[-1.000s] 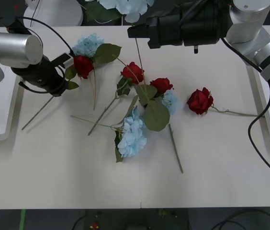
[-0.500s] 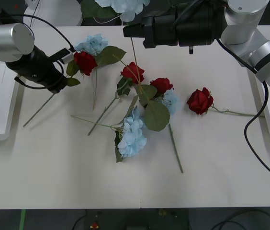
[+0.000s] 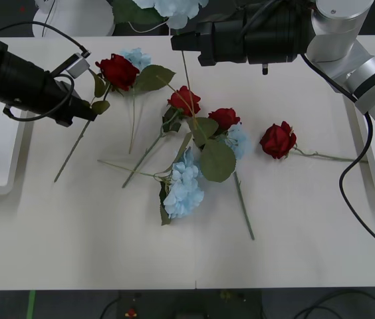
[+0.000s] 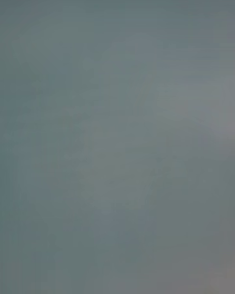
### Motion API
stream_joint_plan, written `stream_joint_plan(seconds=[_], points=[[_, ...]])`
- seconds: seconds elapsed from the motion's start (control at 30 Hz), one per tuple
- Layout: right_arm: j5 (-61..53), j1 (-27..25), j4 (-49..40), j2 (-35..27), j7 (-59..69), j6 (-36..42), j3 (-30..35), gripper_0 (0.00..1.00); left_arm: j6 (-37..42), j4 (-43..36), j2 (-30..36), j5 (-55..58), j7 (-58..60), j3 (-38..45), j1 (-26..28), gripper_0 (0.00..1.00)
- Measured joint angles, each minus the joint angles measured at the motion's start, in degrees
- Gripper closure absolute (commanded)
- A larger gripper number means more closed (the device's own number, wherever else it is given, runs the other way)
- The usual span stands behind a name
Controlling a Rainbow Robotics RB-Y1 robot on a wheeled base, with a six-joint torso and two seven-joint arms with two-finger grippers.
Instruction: Put the red flowers into the right box and the blue flowers into the left box
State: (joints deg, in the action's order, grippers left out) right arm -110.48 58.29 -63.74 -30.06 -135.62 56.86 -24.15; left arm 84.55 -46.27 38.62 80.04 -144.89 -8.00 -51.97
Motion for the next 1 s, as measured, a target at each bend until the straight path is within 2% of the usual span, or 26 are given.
stream_joint_plan(seconds=[0.3,0.5,0.63,0.77,1.0], points=[[0.71,0.0,0.0,-0.75,2.1,-0.04,-1.07,1.0,2.83,0.0,0.46,16.18,0.36,3.25,3.35,1.0],[3.93,0.0,1.37,-5.61,14.07,-0.07,-7.08,1.0,4.28,-0.02,0.48,27.38,1.73,3.25,3.48,1.0],[7.79,0.02,7.94,-7.99,16.53,1.19,-8.2,1.0,5.55,-0.21,0.48,33.79,10.58,3.24,3.48,1.0],[14.45,0.03,15.66,-9.44,18.02,1.68,-8.2,1.0,5.93,-2.47,0.48,35.4,20.39,3.24,3.51,1.0],[22.66,0.03,22.57,-11.4,18.09,5.11,-8.2,1.0,5.5,-10.77,0.22,35.63,22.98,3.16,3.58,1.0]])
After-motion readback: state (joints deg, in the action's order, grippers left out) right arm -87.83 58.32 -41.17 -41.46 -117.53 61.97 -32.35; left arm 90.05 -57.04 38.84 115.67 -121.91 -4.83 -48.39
